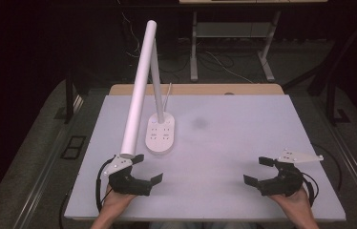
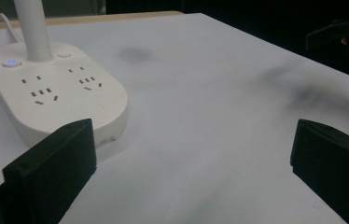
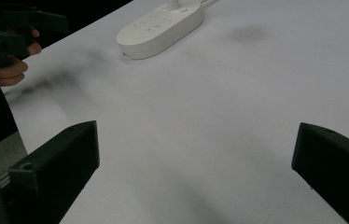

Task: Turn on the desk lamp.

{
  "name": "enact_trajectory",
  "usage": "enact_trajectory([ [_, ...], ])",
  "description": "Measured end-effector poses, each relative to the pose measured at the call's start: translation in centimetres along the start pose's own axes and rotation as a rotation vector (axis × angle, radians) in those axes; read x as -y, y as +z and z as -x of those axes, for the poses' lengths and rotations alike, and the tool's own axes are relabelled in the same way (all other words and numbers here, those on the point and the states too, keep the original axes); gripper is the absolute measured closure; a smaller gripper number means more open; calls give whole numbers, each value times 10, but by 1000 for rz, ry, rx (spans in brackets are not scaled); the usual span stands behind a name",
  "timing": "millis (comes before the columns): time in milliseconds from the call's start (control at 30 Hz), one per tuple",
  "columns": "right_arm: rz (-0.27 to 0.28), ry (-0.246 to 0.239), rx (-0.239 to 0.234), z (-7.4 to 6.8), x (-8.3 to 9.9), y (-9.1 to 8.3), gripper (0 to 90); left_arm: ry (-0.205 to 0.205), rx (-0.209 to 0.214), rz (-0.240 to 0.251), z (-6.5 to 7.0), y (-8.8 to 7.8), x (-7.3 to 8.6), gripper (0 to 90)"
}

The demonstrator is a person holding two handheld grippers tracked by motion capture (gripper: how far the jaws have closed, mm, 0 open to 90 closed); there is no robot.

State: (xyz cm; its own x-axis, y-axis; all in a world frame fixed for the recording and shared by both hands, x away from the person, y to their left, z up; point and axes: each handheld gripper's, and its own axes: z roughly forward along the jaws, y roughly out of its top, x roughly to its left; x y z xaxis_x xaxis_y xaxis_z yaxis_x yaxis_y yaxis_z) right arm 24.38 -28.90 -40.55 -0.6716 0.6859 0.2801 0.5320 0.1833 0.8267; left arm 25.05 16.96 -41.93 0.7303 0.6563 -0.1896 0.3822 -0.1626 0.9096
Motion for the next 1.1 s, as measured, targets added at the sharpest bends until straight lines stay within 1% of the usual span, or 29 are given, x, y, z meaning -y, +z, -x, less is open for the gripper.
enact_trajectory([
  [167, -6, -2, 4, 1, 1, 0, 4, 4, -1, -3, 0, 0, 0, 0],
  [333, -11, 0, 4, 1, 1, 1, 4, 11, 7, -19, 0, 1, 0, 0],
  [433, -19, 4, 3, 1, 2, 2, 4, 10, 9, -20, 0, 1, 0, 0],
  [533, -25, -6, 3, 0, 2, 2, 4, 10, 9, -21, 0, 2, 1, 0],
  [700, -28, 0, 0, -1, 2, 3, 4, 11, 6, -23, 0, 1, 1, 0],
  [767, -36, -8, -2, -1, 2, 3, 4, 14, 7, -27, 0, 2, 1, 0],
  [1000, -49, 4, -6, -1, 2, 4, 4, 16, 11, -32, 0, 3, 1, 0],
  [1100, -54, -1, -7, -2, 2, 5, 4, 20, 10, -33, 1, 3, 1, 0],
])
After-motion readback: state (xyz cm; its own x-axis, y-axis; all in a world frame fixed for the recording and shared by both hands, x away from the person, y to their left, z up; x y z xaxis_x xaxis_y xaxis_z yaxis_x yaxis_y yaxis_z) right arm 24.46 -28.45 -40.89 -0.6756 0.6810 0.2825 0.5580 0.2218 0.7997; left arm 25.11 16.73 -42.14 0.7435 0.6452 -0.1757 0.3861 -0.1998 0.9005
